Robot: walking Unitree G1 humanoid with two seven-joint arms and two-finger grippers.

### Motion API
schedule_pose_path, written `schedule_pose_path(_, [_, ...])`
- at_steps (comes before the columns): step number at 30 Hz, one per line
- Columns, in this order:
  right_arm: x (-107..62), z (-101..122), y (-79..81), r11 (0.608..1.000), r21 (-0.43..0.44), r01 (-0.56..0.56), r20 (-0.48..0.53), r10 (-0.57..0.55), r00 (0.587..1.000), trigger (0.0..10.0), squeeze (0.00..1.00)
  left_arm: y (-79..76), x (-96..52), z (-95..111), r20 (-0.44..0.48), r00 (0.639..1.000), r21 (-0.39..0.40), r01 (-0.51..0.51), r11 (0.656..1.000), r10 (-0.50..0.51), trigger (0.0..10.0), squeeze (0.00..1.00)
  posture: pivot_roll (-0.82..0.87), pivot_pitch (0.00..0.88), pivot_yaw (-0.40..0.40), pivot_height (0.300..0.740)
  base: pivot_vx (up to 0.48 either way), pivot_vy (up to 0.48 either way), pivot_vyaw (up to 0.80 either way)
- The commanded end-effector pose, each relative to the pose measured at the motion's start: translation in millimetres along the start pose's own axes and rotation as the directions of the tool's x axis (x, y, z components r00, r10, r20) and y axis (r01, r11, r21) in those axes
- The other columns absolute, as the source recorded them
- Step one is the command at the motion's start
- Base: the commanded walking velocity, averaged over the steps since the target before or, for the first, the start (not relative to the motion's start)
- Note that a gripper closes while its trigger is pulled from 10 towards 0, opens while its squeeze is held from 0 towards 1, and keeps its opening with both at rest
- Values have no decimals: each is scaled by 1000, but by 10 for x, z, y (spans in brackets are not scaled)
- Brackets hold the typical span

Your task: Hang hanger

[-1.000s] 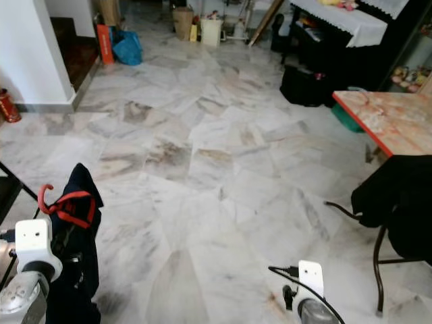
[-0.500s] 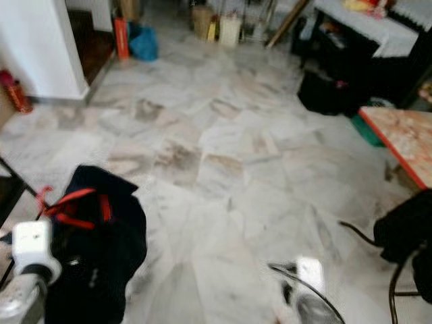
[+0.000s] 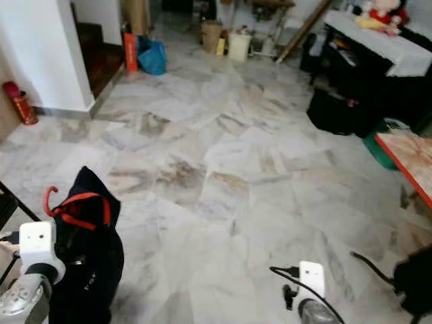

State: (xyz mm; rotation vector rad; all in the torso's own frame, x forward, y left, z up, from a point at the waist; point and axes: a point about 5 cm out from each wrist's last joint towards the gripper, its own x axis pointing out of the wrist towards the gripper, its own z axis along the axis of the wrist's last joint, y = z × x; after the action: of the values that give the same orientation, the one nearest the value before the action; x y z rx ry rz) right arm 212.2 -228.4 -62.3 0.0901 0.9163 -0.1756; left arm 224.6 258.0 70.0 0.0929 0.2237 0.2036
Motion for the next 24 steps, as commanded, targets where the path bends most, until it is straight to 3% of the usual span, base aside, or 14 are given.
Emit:
schedule_pose_path(1, [-19, -12, -132, 999, 3, 33, -3, -33, 999, 10000, 0, -43, 33, 121, 50, 999, 2, 12, 1000, -13, 10000, 0, 104, 0, -106, 716, 364, 0, 0])
schedule_pose_path(24, [-17, -4, -130, 999, 2, 35, -4, -35, 999, 10000, 0, -41, 25, 110, 43, 999, 5, 20, 1000, -20, 10000, 0, 105, 0, -107, 716, 366, 0, 0])
